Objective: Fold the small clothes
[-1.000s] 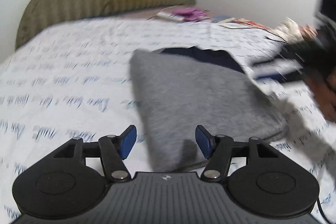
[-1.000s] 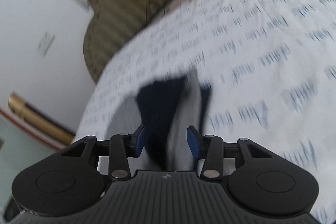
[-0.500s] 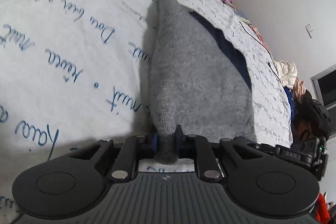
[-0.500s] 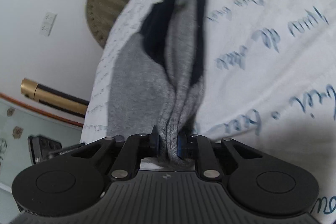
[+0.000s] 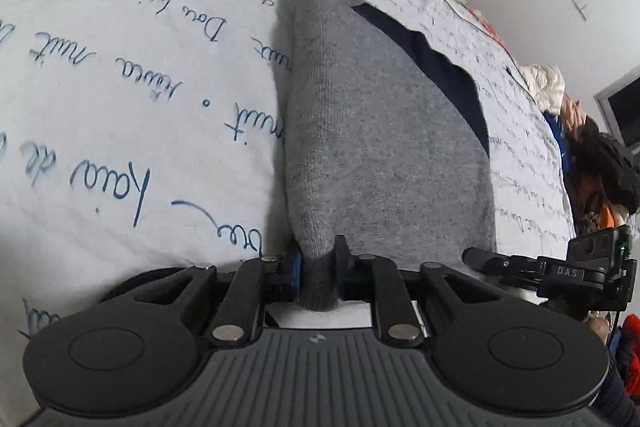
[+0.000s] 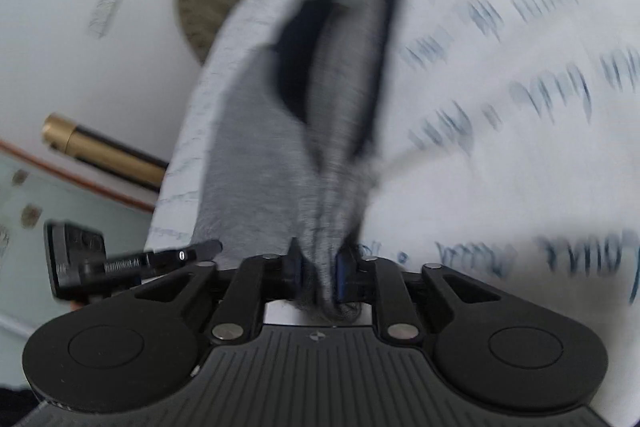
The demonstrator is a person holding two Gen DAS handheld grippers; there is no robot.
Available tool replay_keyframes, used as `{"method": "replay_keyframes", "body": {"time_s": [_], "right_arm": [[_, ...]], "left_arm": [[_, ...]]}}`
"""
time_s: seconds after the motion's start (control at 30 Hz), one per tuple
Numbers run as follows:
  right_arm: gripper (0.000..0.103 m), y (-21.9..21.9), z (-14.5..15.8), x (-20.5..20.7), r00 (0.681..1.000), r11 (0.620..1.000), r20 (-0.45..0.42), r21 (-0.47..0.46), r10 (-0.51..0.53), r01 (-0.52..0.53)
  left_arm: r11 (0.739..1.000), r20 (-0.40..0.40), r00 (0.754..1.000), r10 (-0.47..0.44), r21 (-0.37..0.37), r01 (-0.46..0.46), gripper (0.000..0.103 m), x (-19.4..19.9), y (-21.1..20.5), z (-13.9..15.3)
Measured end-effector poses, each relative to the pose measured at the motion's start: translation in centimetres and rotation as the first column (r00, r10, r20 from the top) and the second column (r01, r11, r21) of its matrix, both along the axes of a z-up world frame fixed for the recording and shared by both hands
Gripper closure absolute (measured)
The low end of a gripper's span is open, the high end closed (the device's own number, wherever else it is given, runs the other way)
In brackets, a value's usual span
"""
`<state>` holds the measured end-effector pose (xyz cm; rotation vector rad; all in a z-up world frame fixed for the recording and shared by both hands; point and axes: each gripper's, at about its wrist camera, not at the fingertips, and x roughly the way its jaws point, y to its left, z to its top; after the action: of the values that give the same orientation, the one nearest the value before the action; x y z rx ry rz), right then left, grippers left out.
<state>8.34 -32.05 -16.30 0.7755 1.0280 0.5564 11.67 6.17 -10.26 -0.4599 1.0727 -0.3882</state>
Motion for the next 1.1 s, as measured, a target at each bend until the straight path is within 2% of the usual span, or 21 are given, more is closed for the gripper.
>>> {"method": "replay_keyframes", "body": {"time_s": [0.03,0.1,0.13,0.17,0.2,0.27,0.3,0.37,0.4,0.47,0.5,0.57,0.63,0.67,0.7,0.73,0.77,0.87,1.0,1.1], "right_arm": [[0.076,-0.3,-0.1,-0.1,1.0,0.999,-0.002,0.032,-0.015,0.015],[0.068,-1.3,1.4,-0.1,0.999,0.998,0.031,0.057,-0.026,0.024],[0.06,-2.0,2.5,0.0,0.997,0.997,0.074,0.068,-0.034,0.029],[0.052,-2.7,3.6,0.3,0.993,0.996,0.112,0.076,-0.048,0.04],[0.049,-3.4,4.6,0.9,0.987,0.995,0.144,0.076,-0.069,0.059],[0.045,-4.0,6.2,2.9,0.977,0.994,0.186,0.034,-0.105,0.1],[0.045,-3.8,6.7,4.1,0.972,0.993,0.205,0.005,-0.115,0.116],[0.045,-3.2,6.7,7.1,0.967,0.989,0.22,-0.041,-0.131,0.143],[0.045,-2.5,6.4,8.7,0.967,0.985,0.215,-0.077,-0.134,0.153],[0.045,-1.7,5.3,11.1,0.969,0.97,0.196,-0.159,-0.152,0.185],[0.045,-0.8,4.8,12.4,0.974,0.966,0.18,-0.19,-0.14,0.174],[0.042,0.8,3.7,14.3,0.98,0.952,0.16,-0.262,-0.118,0.157],[0.038,1.9,3.2,15.5,0.983,0.941,0.163,-0.31,-0.087,0.135],[0.044,2.1,3.1,15.6,0.981,0.941,0.176,-0.313,-0.078,0.131],[0.053,2.1,3.0,15.7,0.978,0.941,0.193,-0.309,-0.078,0.136],[0.079,1.9,2.8,15.7,0.978,0.942,0.192,-0.304,-0.085,0.141],[0.087,1.5,2.6,15.8,0.98,0.949,0.179,-0.283,-0.091,0.139],[0.093,0.5,2.7,15.2,0.972,0.95,0.203,-0.263,-0.114,0.167],[0.094,-0.4,2.0,14.5,0.966,0.945,0.2,-0.248,-0.164,0.211],[0.09,0.0,1.5,14.5,0.962,0.941,0.208,-0.249,-0.177,0.227]], "left_arm": [[1.0,0.011,1.0,0.011,0.003,-0.011,0.083,-0.4,0.3,0.6],[0.998,0.063,0.998,0.028,0.062,-0.031,0.079,-1.0,0.7,2.9],[0.993,0.133,0.991,0.031,0.107,-0.046,0.079,-1.5,1.0,4.4],[0.986,0.218,0.976,0.021,0.159,-0.057,0.077,-1.9,0.9,5.9],[0.974,0.293,0.956,0.005,0.214,-0.071,0.074,-2.0,0.6,7.2],[0.951,0.41,0.911,-0.037,0.296,-0.094,0.052,-1.6,-1.0,8.8],[0.943,0.44,0.896,-0.055,0.317,-0.098,0.047,-1.2,-2.0,9.0],[0.93,0.472,0.874,-0.113,0.359,-0.074,0.046,-0.1,-4.6,8.3],[0.921,0.491,0.856,-0.165,0.388,-0.045,0.045,0.4,-6.2,7.5],[0.885,0.505,0.826,-0.249,0.465,-0.018,0.046,1.3,-9.1,5.5],[0.865,0.493,0.823,-0.283,0.502,-0.003,0.046,1.8,-10.2,4.3],[0.839,0.445,0.842,-0.305,0.544,0.016,0.046,2.9,-11.8,2.3],[0.824,0.464,0.825,-0.323,0.567,0.005,0.046,2.7,-12.4,1.5],[0.82,0.467,0.819,-0.333,0.572,0.008,0.046,2.6,-12.5,1.3],[0.823,0.468,0.819,-0.332,0.568,0.008,0.046,2.6,-12.5,1.1],[0.828,0.471,0.819,-0.328,0.56,0.01,0.046,2.7,-12.4,1.0],[0.833,0.471,0.819,-0.327,0.553,0.015,0.046,2.7,-12.3,1.0],[0.842,0.471,0.818,-0.331,0.539,0.03,0.046,3.1,-11.9,0.9],[0.842,0.493,0.802,-0.336,0.539,0.021,0.046,3.7,-12.3,0.3],[0.847,0.493,0.808,-0.321,0.532,0.012,0.046,3.6,-12.2,0.6]]}}
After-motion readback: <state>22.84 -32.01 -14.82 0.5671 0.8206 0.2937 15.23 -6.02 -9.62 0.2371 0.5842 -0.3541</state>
